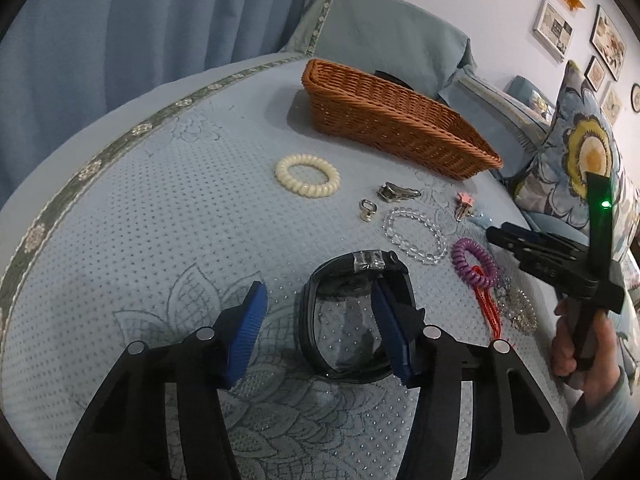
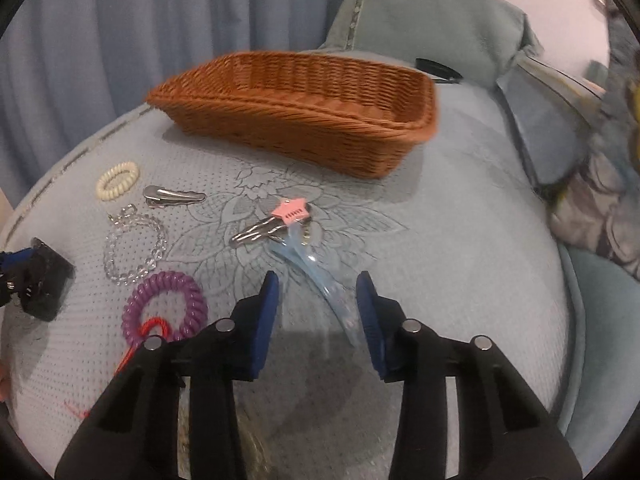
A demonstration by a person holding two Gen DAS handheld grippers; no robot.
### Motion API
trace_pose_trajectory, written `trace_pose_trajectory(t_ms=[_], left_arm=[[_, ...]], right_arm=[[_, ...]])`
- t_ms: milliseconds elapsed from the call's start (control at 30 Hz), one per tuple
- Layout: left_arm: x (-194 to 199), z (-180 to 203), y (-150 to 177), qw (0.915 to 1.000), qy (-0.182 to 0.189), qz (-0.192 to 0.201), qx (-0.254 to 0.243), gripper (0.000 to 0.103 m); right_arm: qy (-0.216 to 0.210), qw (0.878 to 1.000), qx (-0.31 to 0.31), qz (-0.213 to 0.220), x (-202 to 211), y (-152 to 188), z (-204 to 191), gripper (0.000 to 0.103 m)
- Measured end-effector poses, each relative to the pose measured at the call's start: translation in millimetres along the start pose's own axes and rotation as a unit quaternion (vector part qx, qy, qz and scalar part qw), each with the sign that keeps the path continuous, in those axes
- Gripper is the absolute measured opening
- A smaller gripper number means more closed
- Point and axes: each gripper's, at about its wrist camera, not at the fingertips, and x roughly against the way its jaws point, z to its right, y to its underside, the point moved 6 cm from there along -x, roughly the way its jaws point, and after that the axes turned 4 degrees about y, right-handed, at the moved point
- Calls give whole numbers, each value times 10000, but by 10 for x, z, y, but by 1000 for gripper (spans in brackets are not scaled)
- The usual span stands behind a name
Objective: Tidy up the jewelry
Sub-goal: 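Grasp the black watch with the left tool while the right tool grasps the blue hair clip, then carry the watch and clip into the wicker basket while both tools open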
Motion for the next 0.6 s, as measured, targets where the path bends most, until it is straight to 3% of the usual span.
trace_pose_trajectory(t_ms=[100, 200, 267, 333, 367, 433, 600], left_arm=[[82, -37, -2, 9989, 395, 90, 227, 51], [112, -64, -11, 9966, 685, 94, 456, 51], [45, -60, -11, 9967, 651, -31, 488, 48], [-58, -26, 22, 9976, 500, -241, 403, 29], [-75, -12, 31, 9987, 334, -241, 306, 28], [-80, -11, 42, 9996, 20, -232, 152, 9], [-3, -2, 37, 9998, 53, -40, 171, 7]], right_arm=[[15, 10000, 60, 16, -20, -4, -53, 16], [-21, 10000, -19, 49, -14, 1, -37, 13], [-75, 9999, -90, 67, 24, 20, -10, 11], [-87, 9999, -110, 80, 49, 30, 2, 8], [-75, 9999, -108, 99, 62, 32, 0, 6], [-110, 9997, -122, 175, 112, 50, -1, 6], [-282, 9981, -233, 504, 339, 81, 11, 6]])
